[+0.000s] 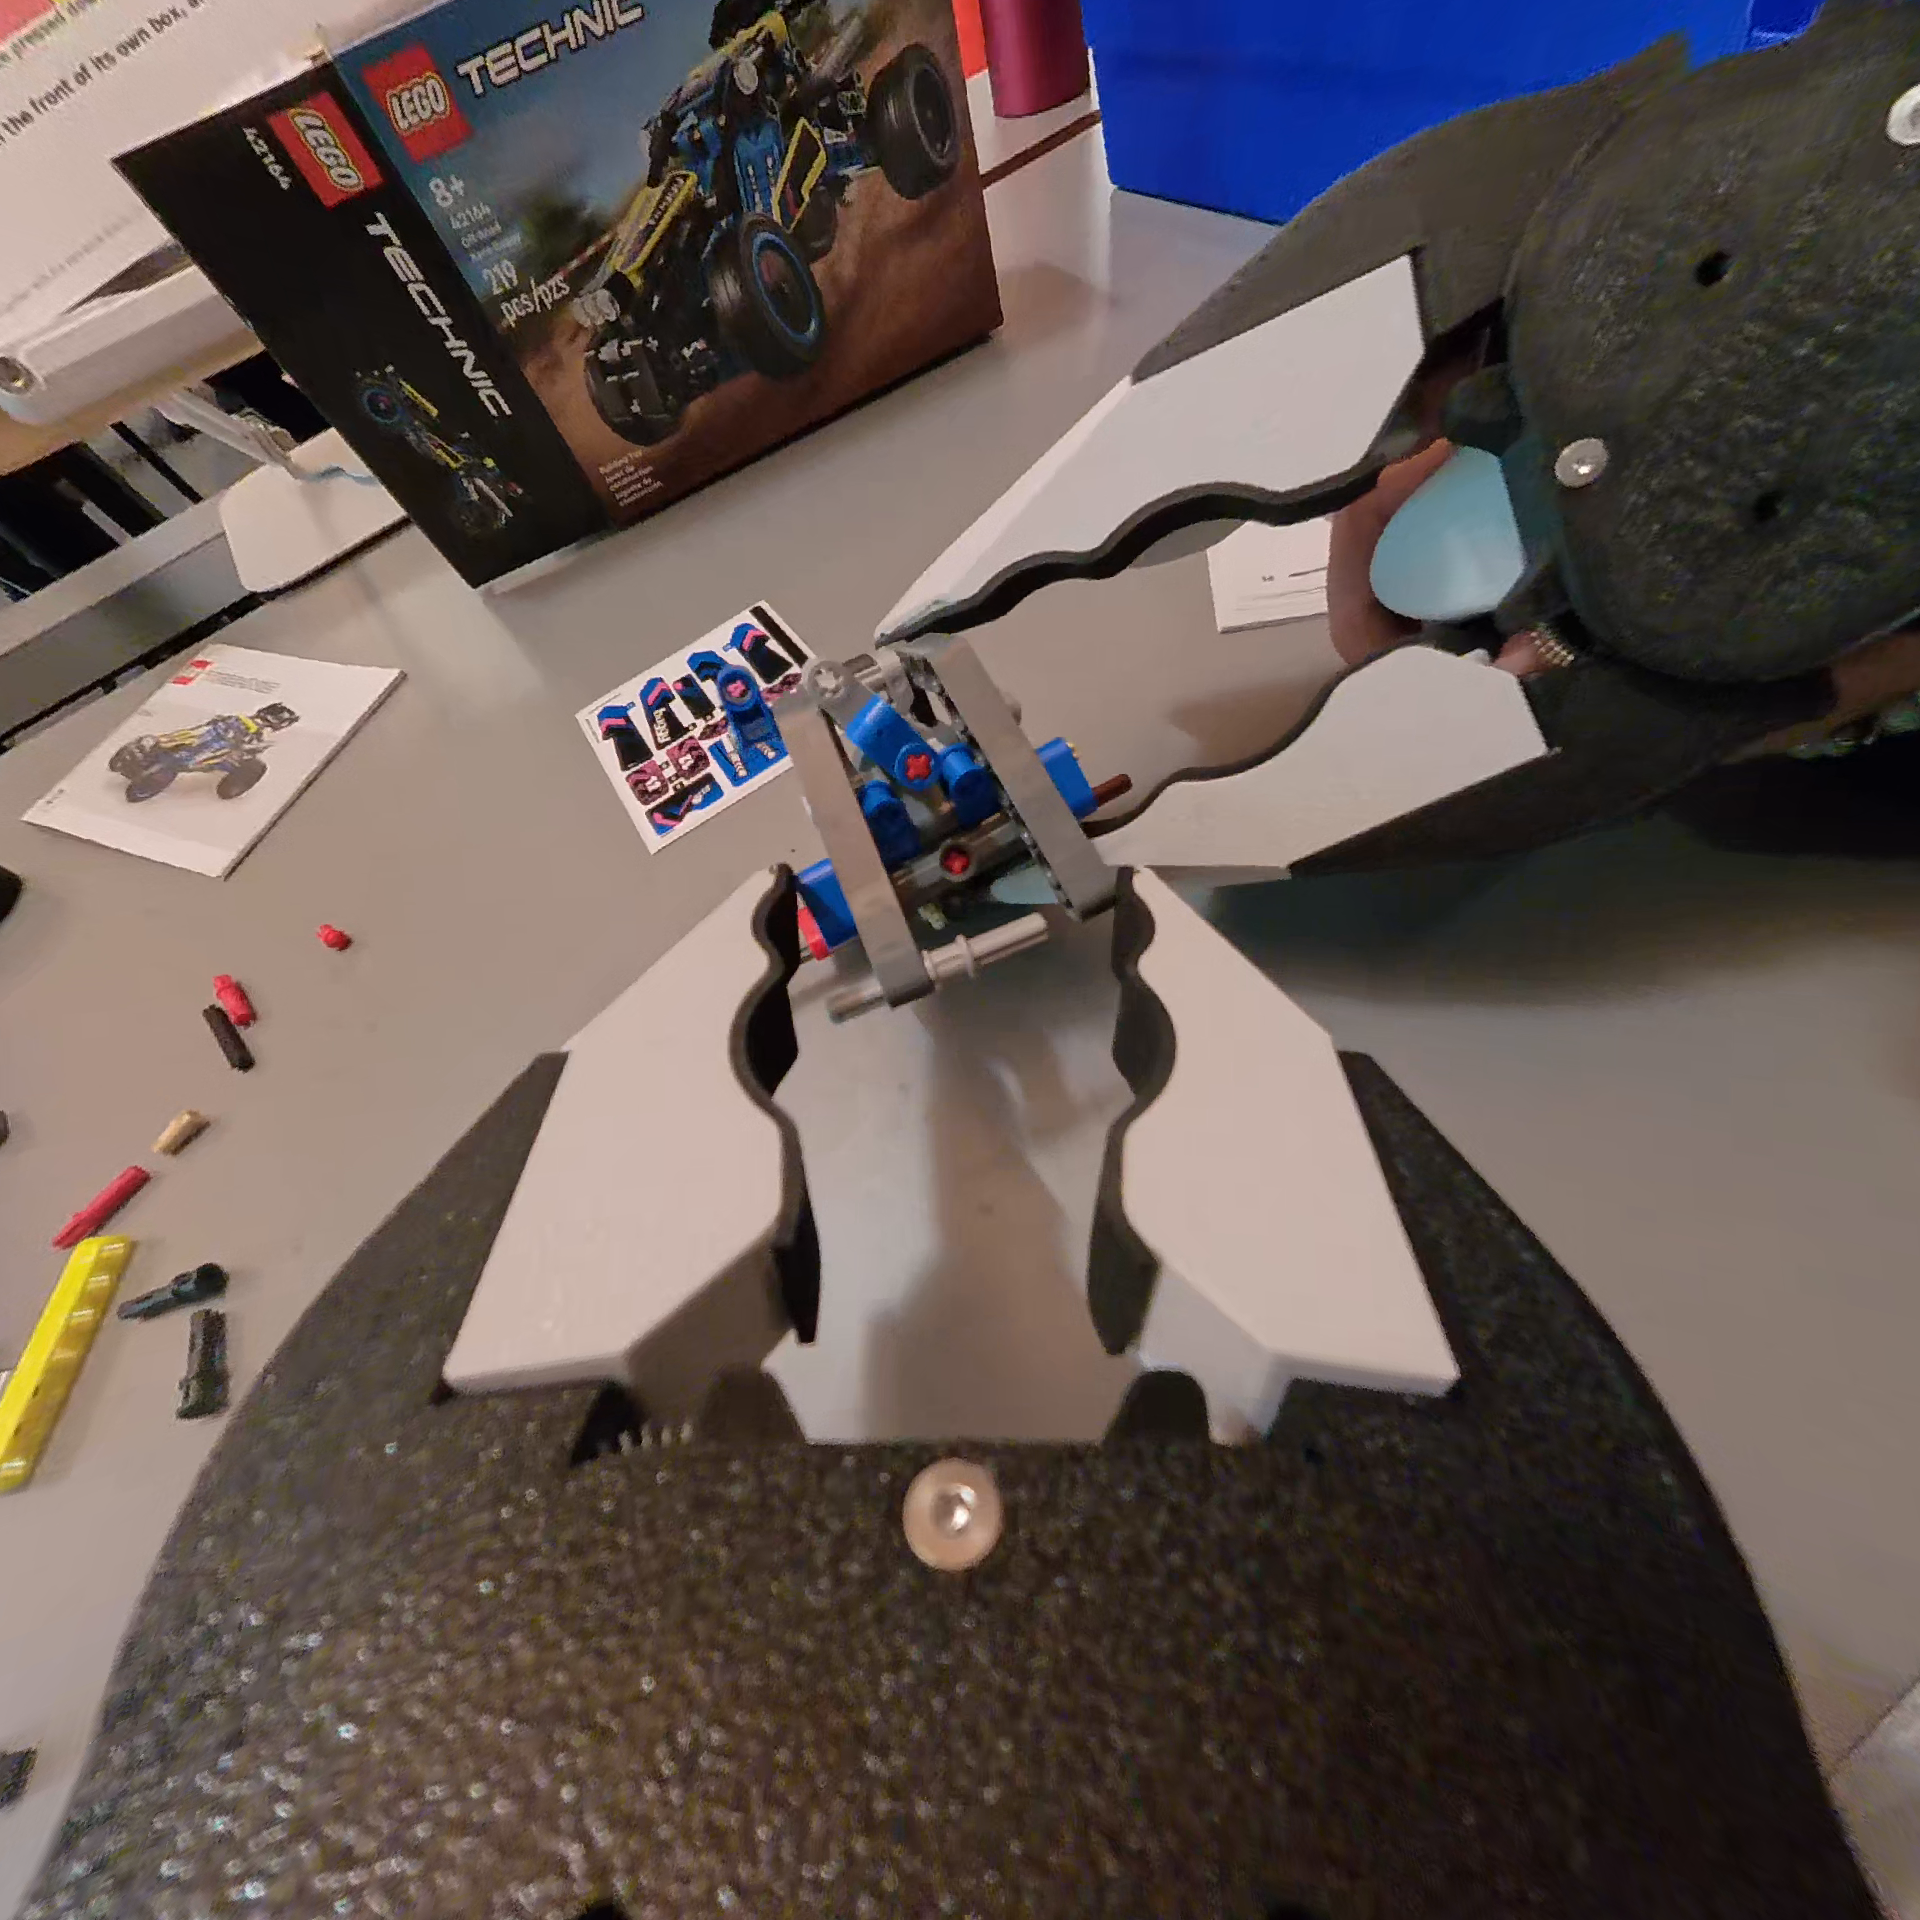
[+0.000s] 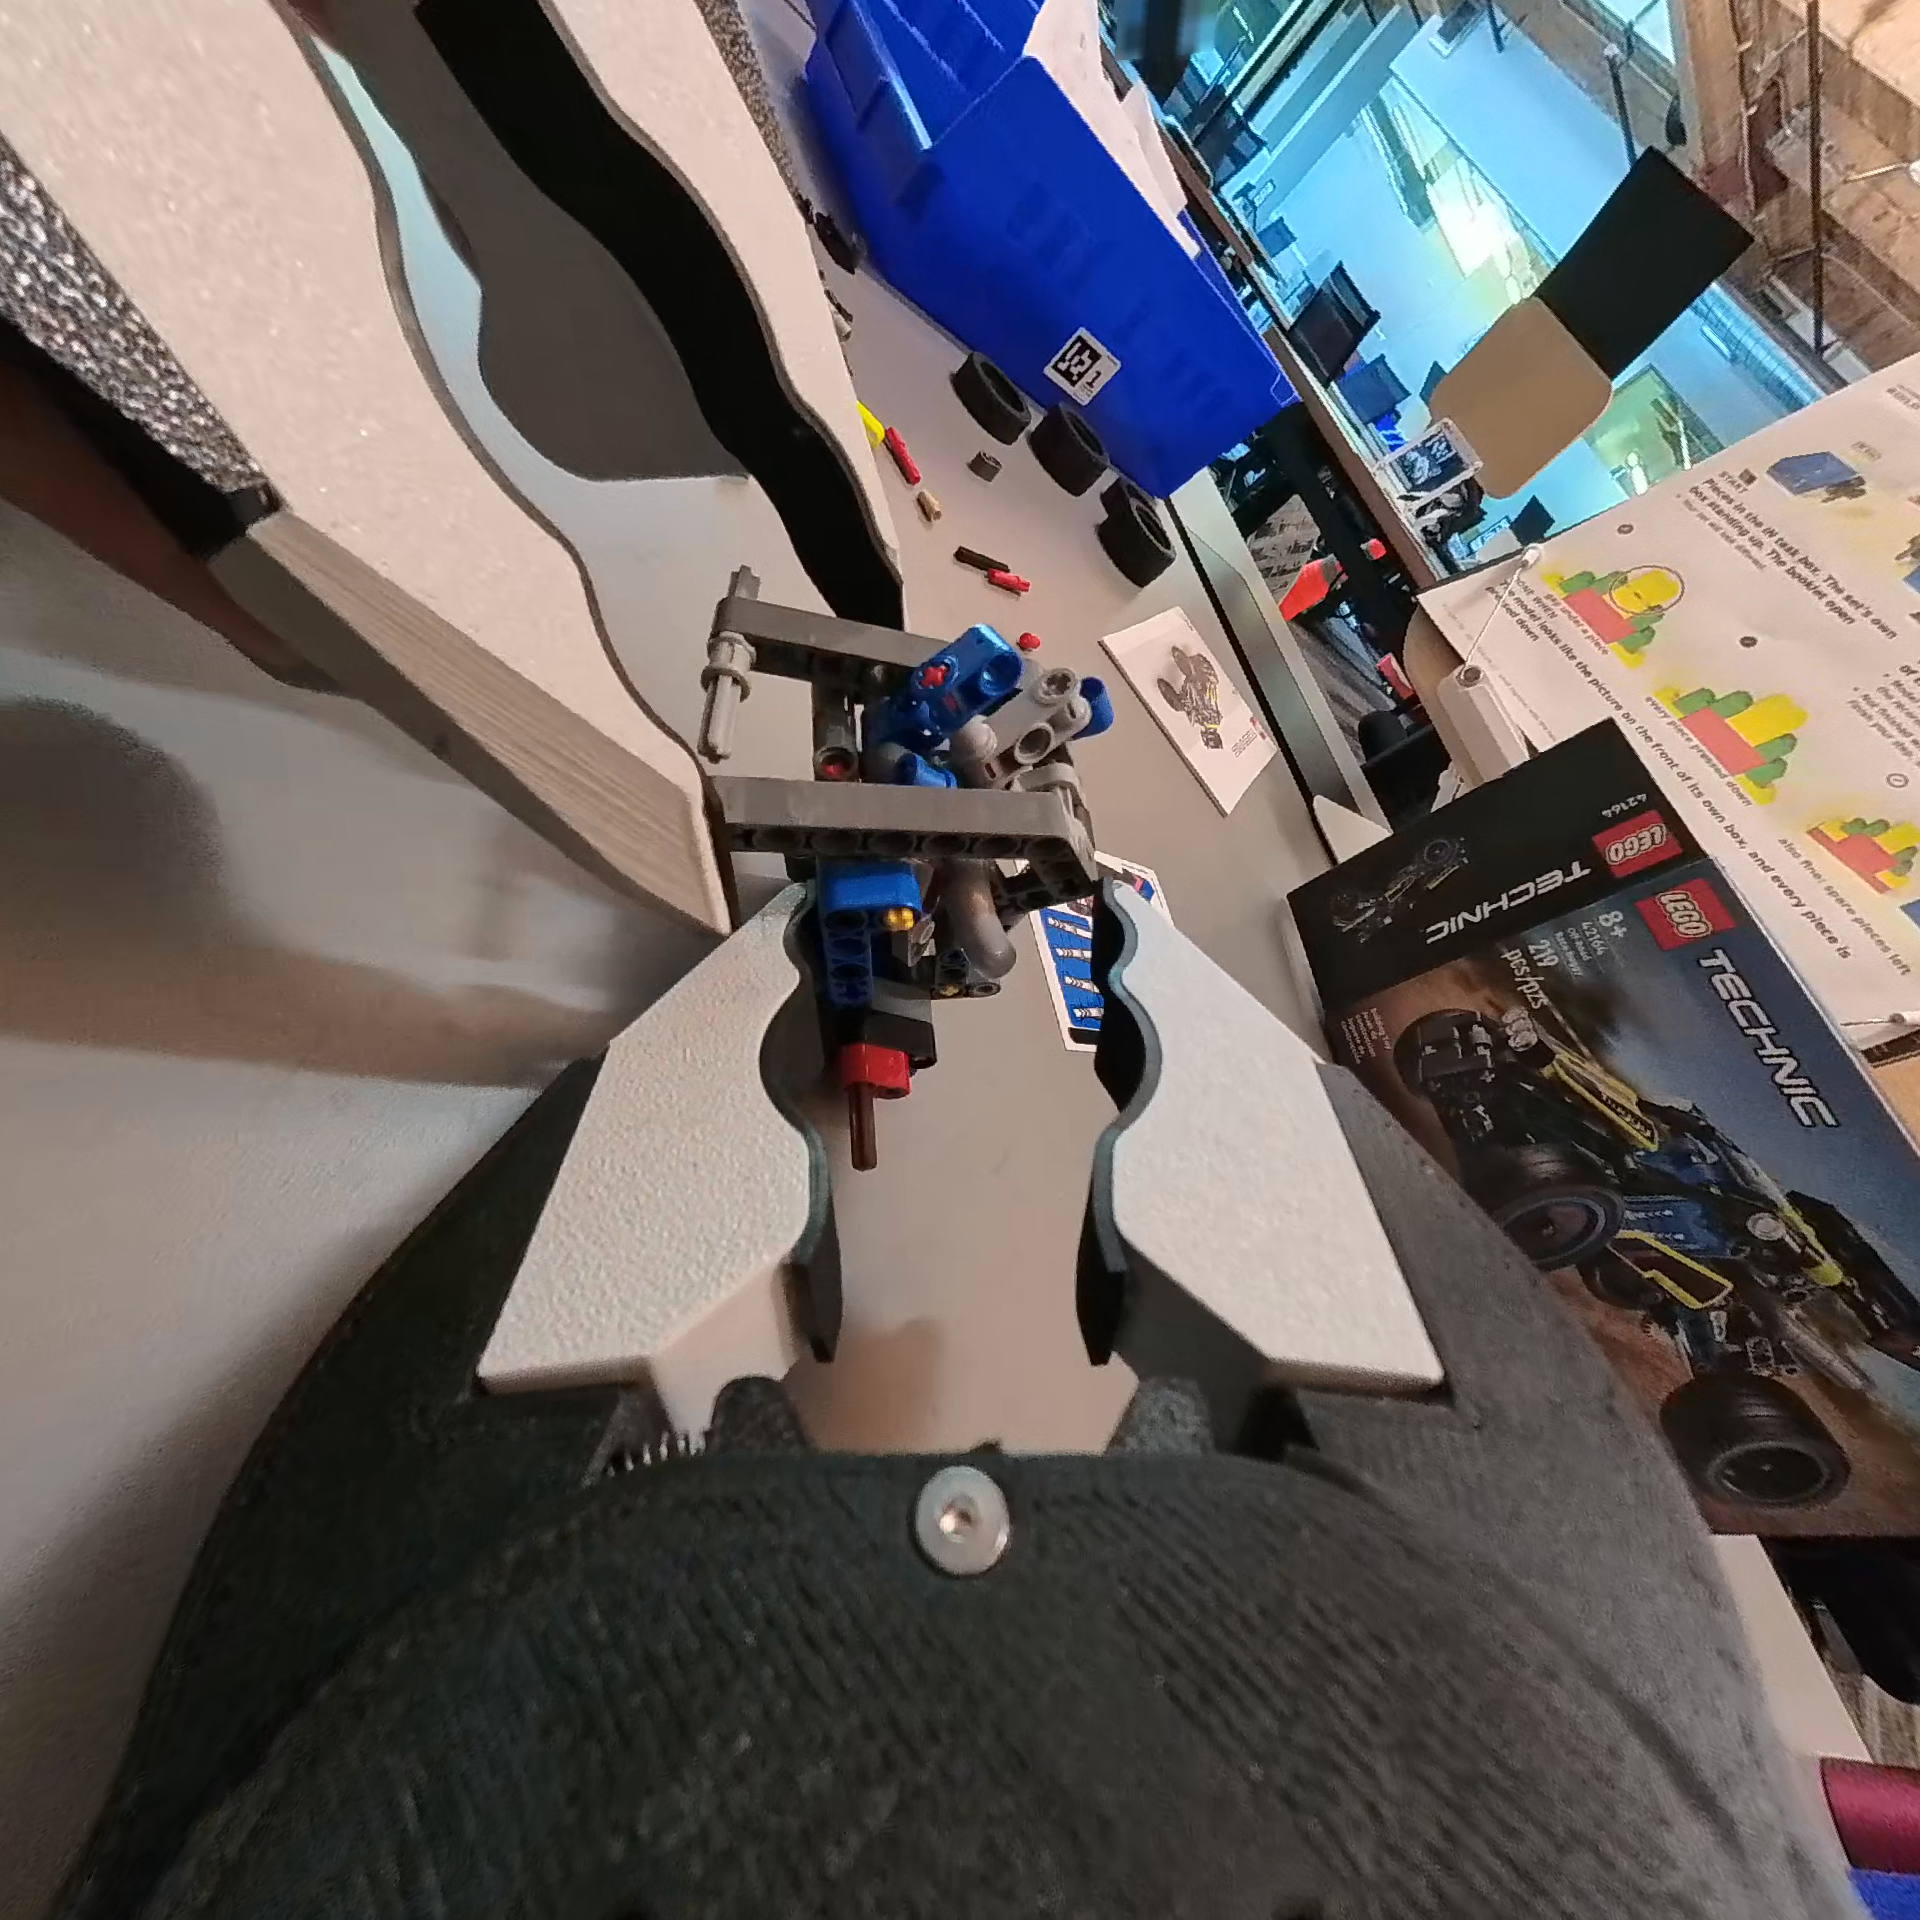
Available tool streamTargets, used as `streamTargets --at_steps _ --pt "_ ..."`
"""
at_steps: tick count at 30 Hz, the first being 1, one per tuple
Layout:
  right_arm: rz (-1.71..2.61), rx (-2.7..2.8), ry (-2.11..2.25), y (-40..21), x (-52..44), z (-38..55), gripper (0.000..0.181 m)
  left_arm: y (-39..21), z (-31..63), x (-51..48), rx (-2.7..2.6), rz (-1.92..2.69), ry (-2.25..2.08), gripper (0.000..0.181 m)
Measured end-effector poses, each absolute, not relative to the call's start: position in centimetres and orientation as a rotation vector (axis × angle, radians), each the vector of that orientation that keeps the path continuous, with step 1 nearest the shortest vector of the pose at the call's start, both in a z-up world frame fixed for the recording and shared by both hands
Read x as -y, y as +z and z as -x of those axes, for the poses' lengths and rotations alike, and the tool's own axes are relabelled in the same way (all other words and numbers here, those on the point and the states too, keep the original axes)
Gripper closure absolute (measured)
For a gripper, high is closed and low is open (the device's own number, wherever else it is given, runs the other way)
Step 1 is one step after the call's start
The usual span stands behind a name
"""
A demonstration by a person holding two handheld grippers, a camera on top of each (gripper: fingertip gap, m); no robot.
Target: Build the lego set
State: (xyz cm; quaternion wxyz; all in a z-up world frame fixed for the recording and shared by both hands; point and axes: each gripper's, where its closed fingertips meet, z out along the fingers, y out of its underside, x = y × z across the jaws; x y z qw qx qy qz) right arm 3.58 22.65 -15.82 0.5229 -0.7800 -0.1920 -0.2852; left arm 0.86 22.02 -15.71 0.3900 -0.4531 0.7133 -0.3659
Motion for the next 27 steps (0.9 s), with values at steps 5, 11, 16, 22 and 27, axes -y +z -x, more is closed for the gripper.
streamTargets --at_steps 5,11,16,22,27 --pt "1.869 0.454 -0.694 -15.8 -22.6 -3.7 0.132 -15.6 -0.9 -22.1 -1.805 1.117 -0.921 0.124" --pt "1.878 0.427 -0.692 -15.8 -22.8 -3.7 0.132 -15.1 -0.7 -22.6 -1.75 1.102 -0.899 0.126" --pt "1.909 0.353 -0.752 -15.8 -22.9 -4.3 0.132 -15.6 0.2 -23.0 -1.763 1.129 -0.852 0.122" --pt "1.923 0.323 -0.785 -15.9 -23.1 -4.0 0.132 -16.0 0.0 -23.3 -1.779 1.241 -0.942 0.126" --pt "1.974 0.298 -0.824 -16.5 -23.0 -4.0 0.146 -15.9 0.0 -23.8 -1.77 1.212 -0.903 0.152"
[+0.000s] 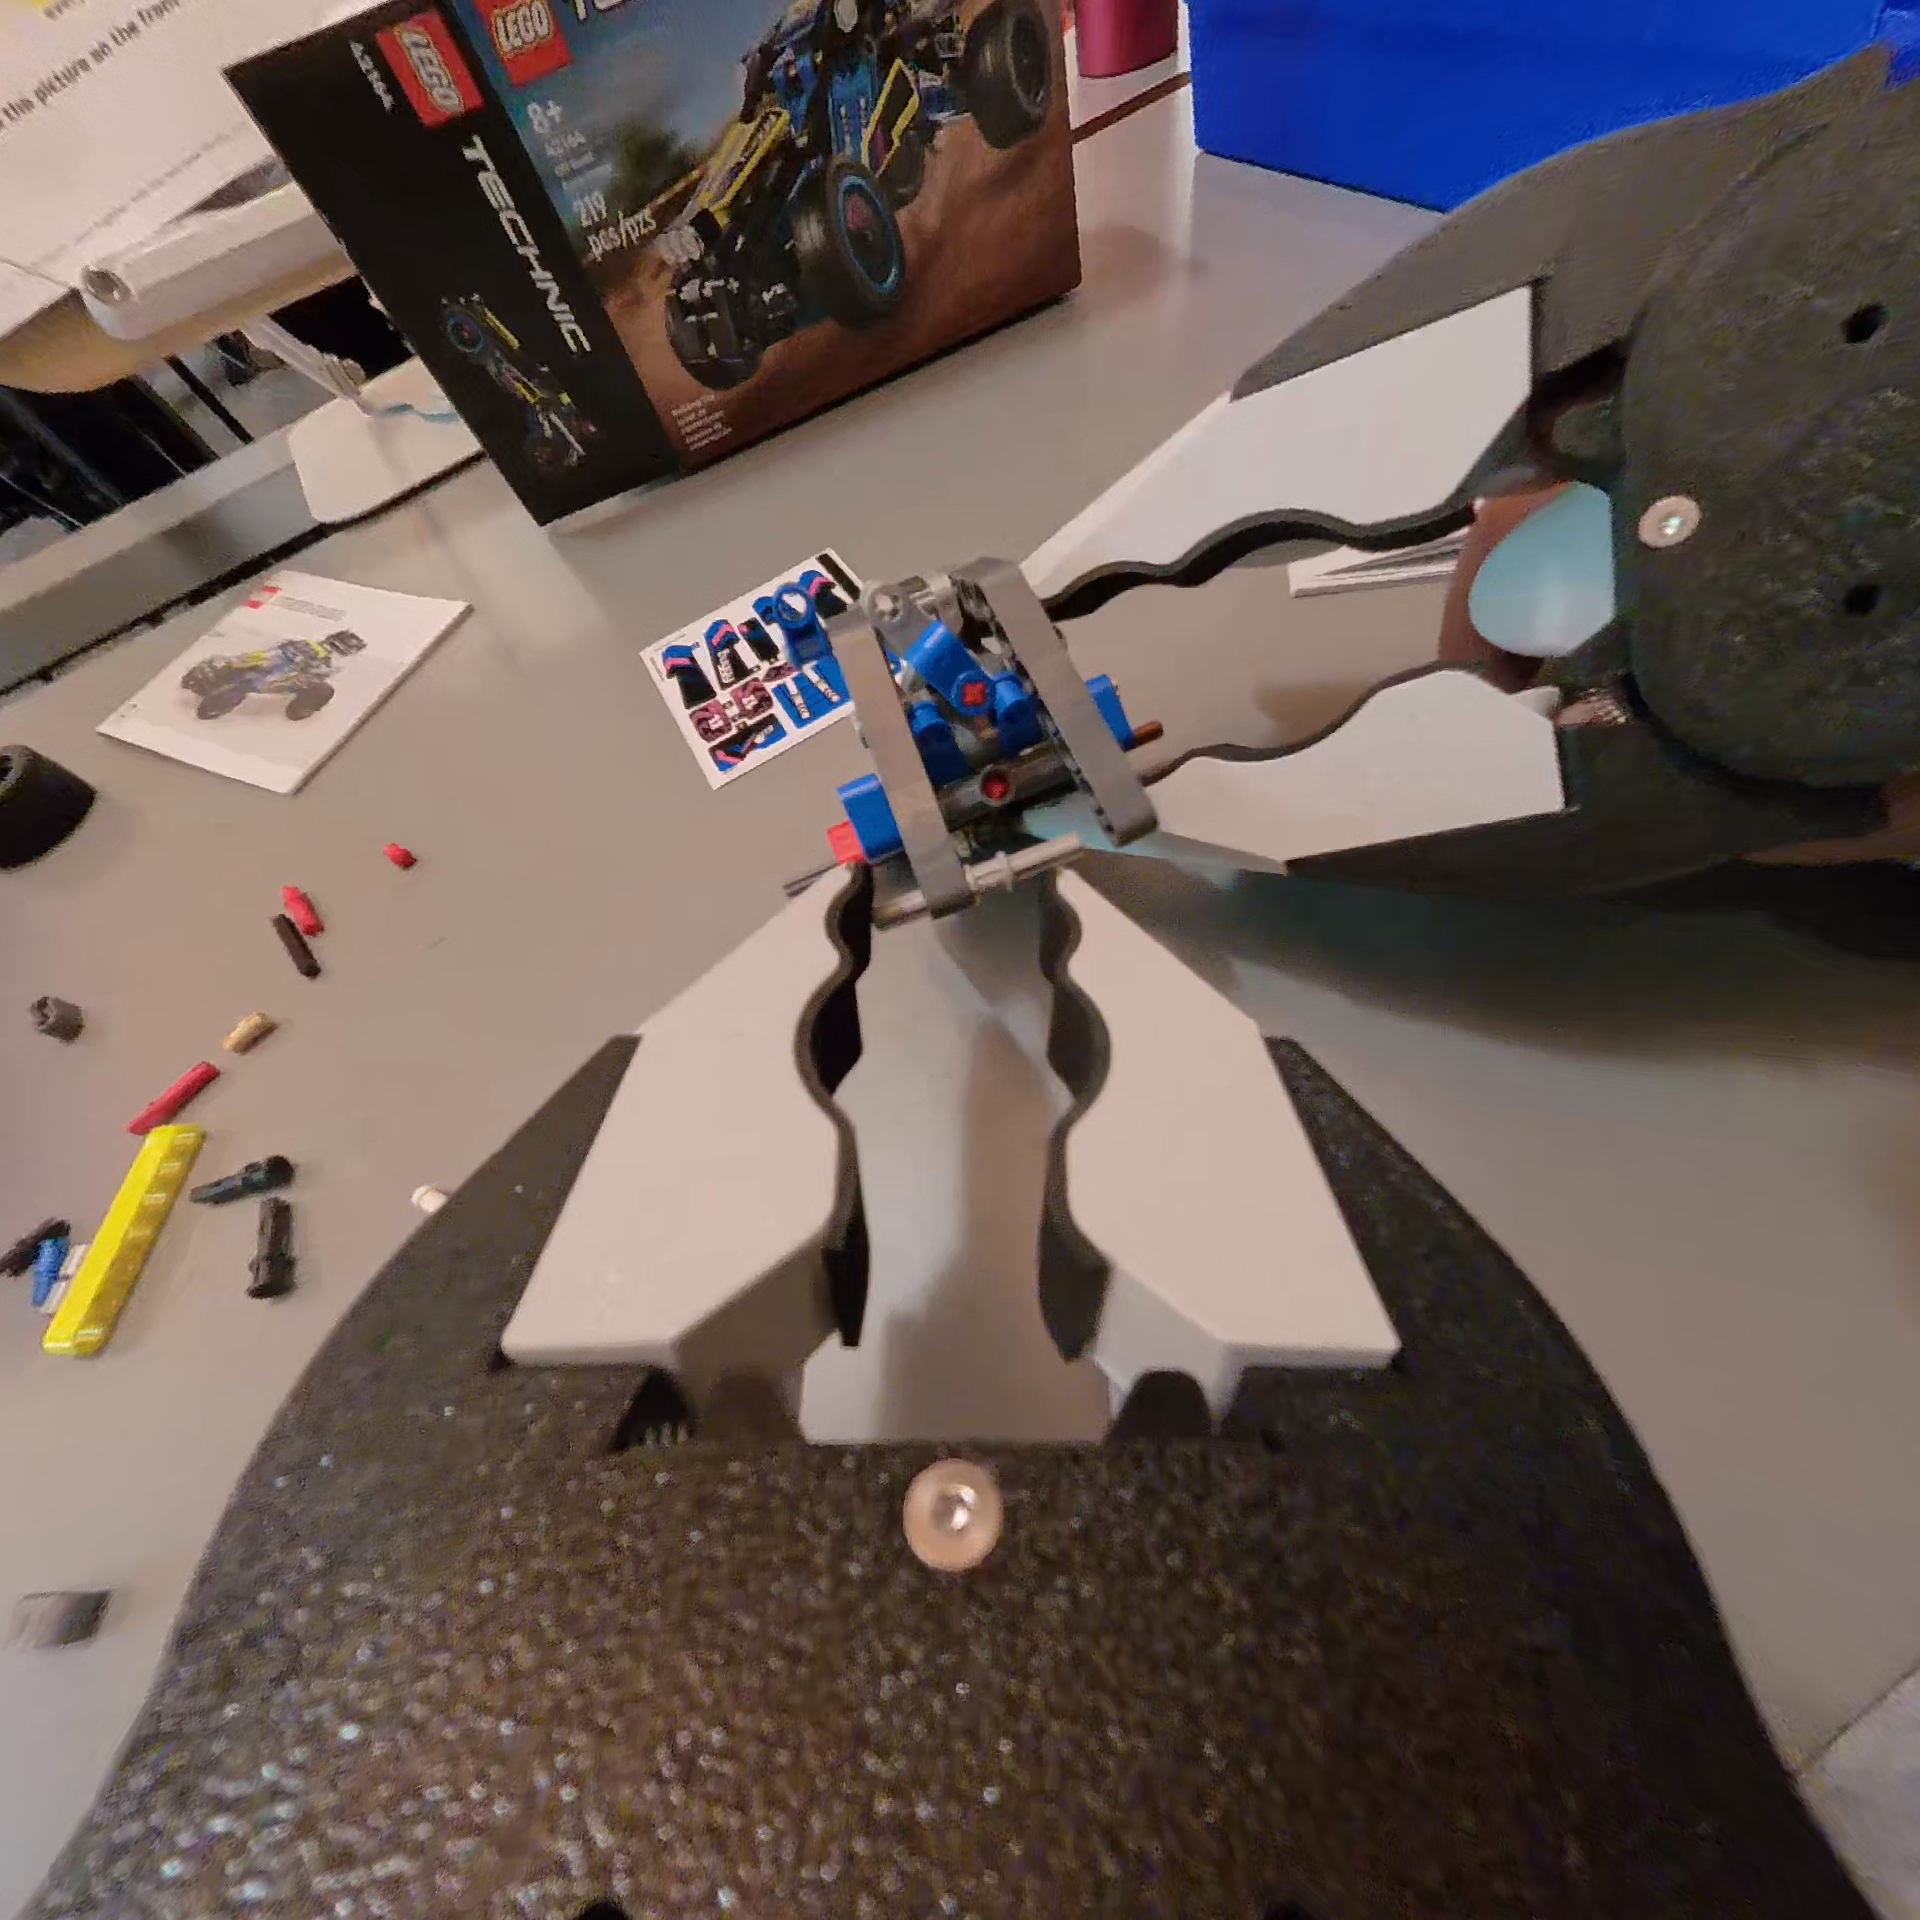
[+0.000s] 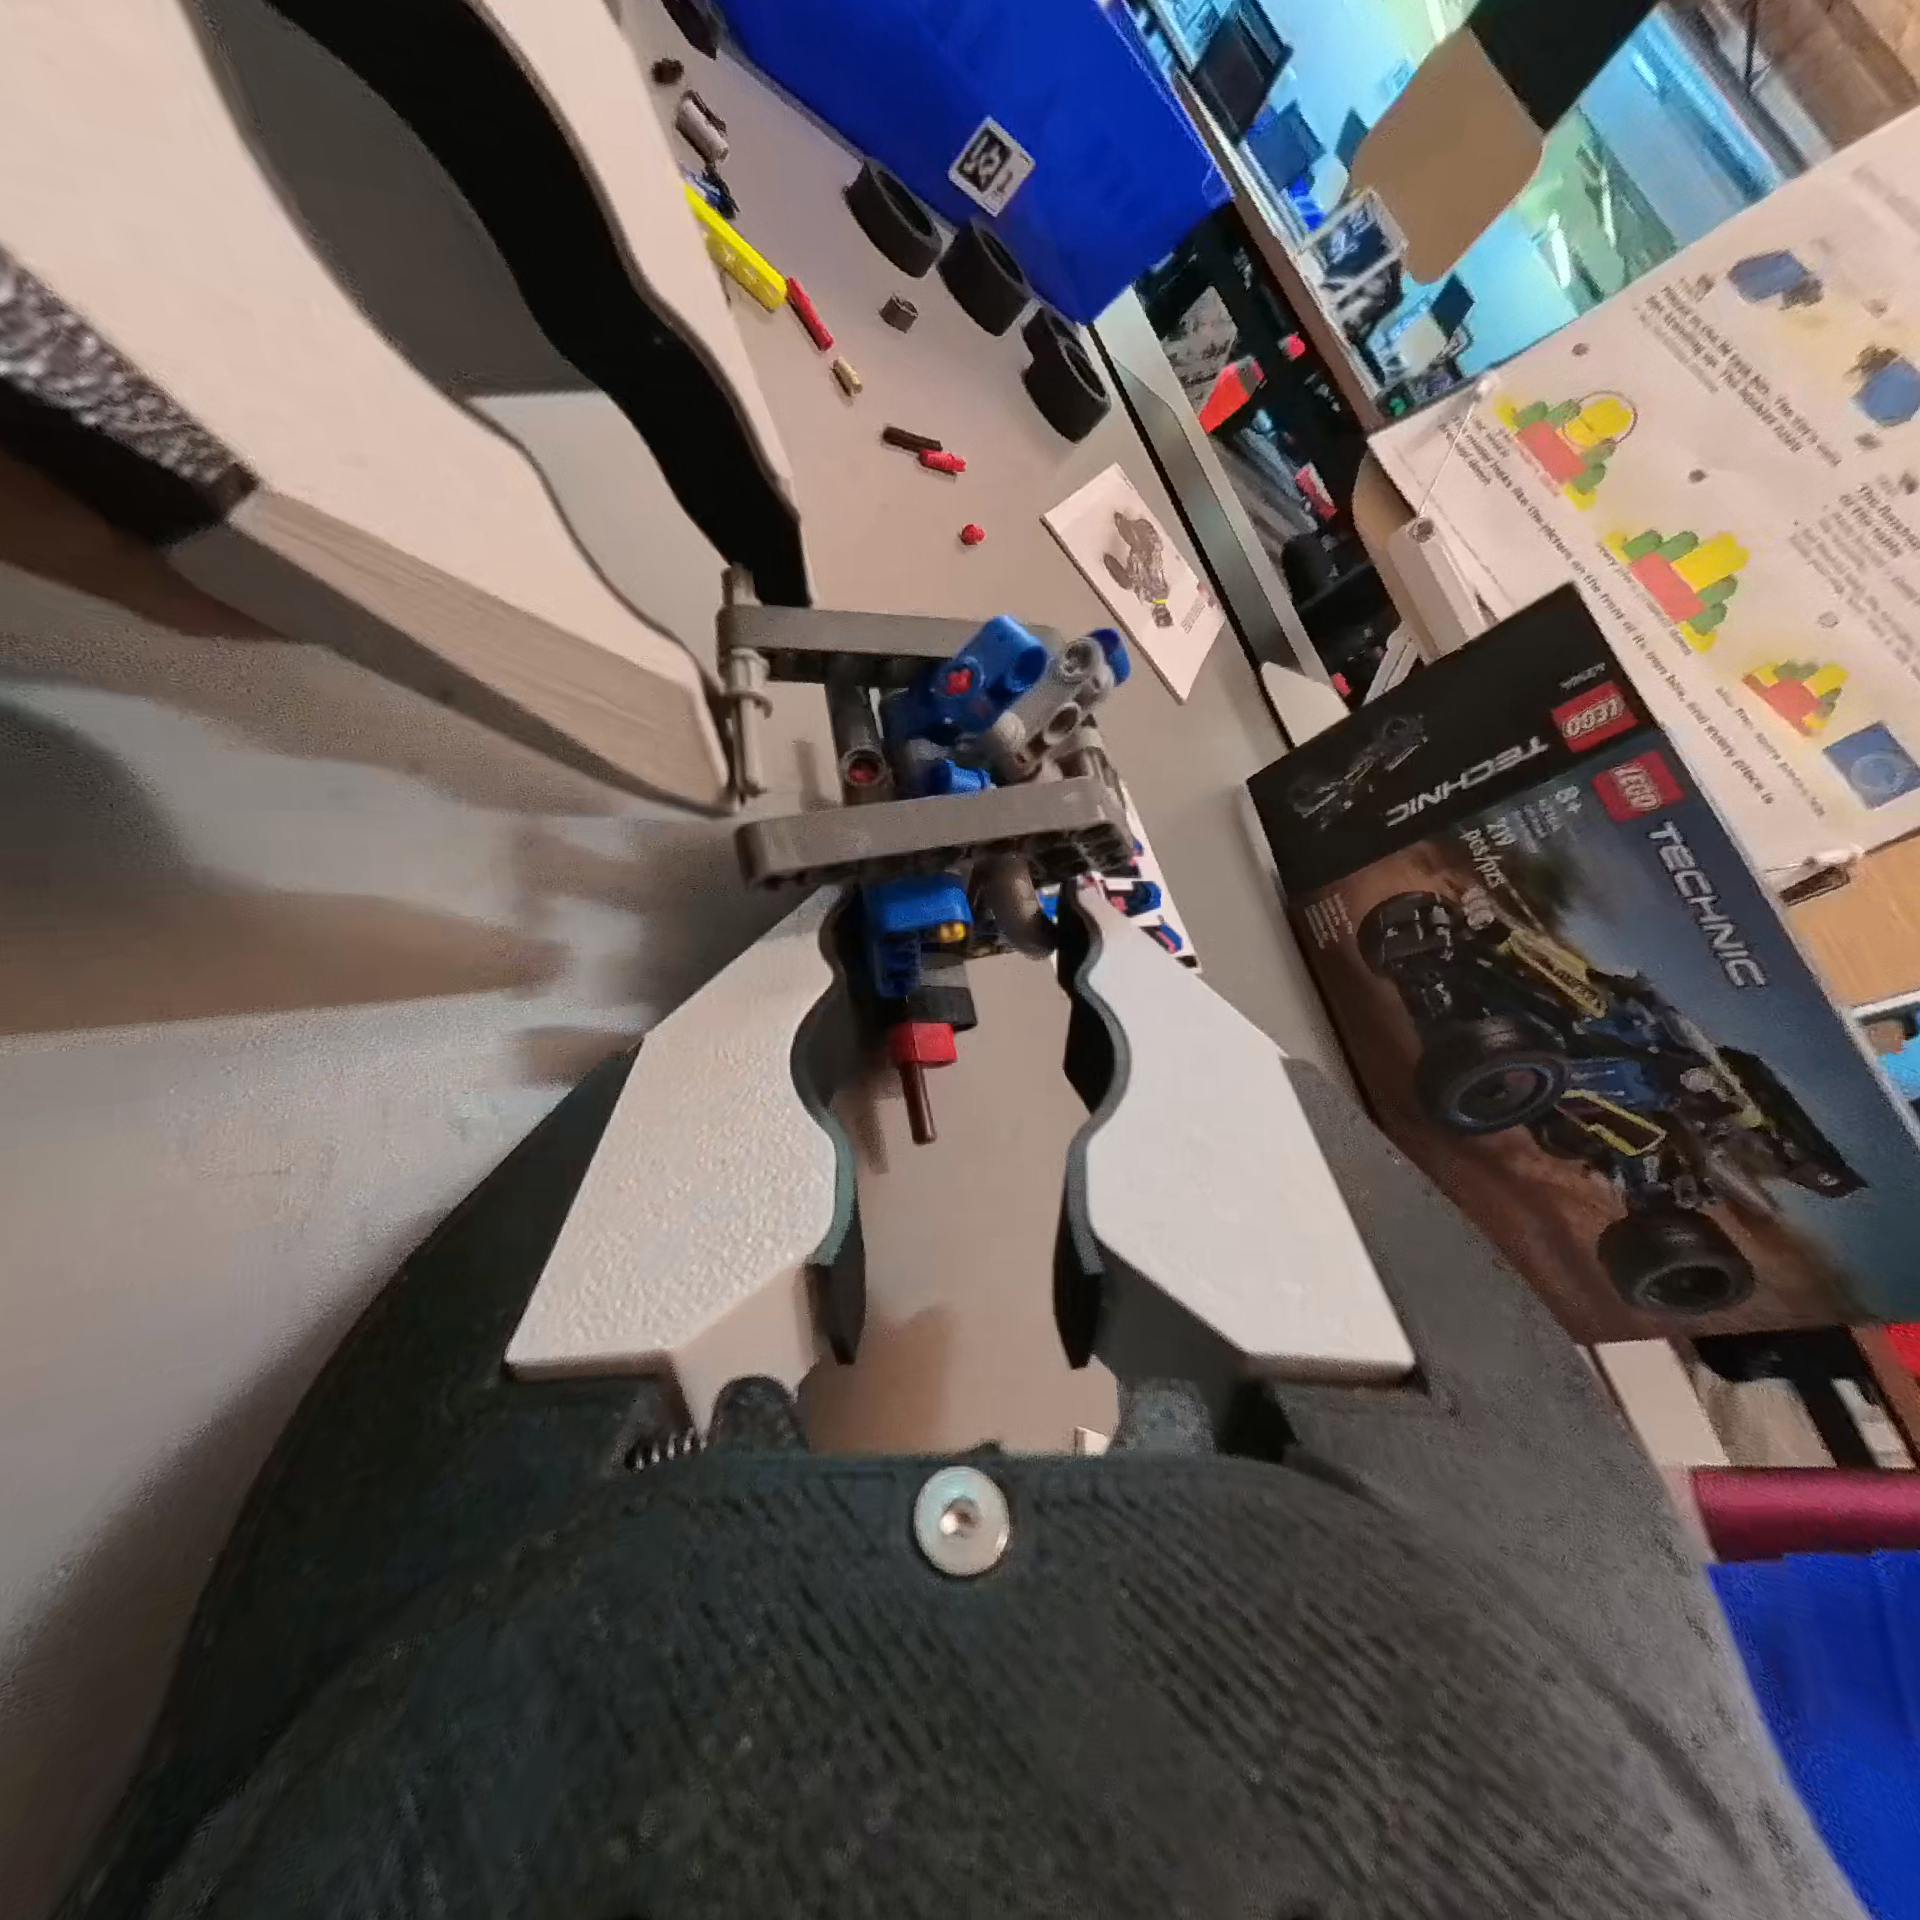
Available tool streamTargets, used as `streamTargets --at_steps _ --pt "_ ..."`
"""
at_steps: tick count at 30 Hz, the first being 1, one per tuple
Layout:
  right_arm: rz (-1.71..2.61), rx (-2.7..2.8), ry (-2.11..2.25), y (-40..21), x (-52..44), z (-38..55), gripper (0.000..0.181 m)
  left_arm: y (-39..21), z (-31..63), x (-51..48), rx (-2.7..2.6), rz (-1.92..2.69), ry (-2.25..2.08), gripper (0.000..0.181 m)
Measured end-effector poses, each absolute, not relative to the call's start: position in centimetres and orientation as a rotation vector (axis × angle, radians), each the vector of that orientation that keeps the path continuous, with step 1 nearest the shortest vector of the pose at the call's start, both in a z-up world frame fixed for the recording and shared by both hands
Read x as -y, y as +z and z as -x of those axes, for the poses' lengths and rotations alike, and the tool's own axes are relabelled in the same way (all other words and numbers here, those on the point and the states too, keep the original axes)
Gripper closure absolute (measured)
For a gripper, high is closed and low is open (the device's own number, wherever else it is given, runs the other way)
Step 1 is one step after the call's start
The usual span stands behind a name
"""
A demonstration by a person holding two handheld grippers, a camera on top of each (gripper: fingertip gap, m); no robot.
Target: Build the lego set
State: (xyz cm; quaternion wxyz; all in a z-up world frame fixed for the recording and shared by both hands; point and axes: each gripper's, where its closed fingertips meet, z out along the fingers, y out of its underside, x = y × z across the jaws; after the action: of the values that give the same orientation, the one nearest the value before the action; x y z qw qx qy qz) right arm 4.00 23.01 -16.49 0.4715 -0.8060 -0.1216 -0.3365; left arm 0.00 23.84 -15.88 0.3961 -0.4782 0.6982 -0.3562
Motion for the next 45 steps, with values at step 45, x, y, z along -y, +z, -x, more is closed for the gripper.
streamTargets --at_steps 45 --pt "2.005 0.353 -0.956 -17.3 -22.3 -5.0 0.142 -19.0 -1.6 -24.5 -2.298 0.835 -1.016 0.165"
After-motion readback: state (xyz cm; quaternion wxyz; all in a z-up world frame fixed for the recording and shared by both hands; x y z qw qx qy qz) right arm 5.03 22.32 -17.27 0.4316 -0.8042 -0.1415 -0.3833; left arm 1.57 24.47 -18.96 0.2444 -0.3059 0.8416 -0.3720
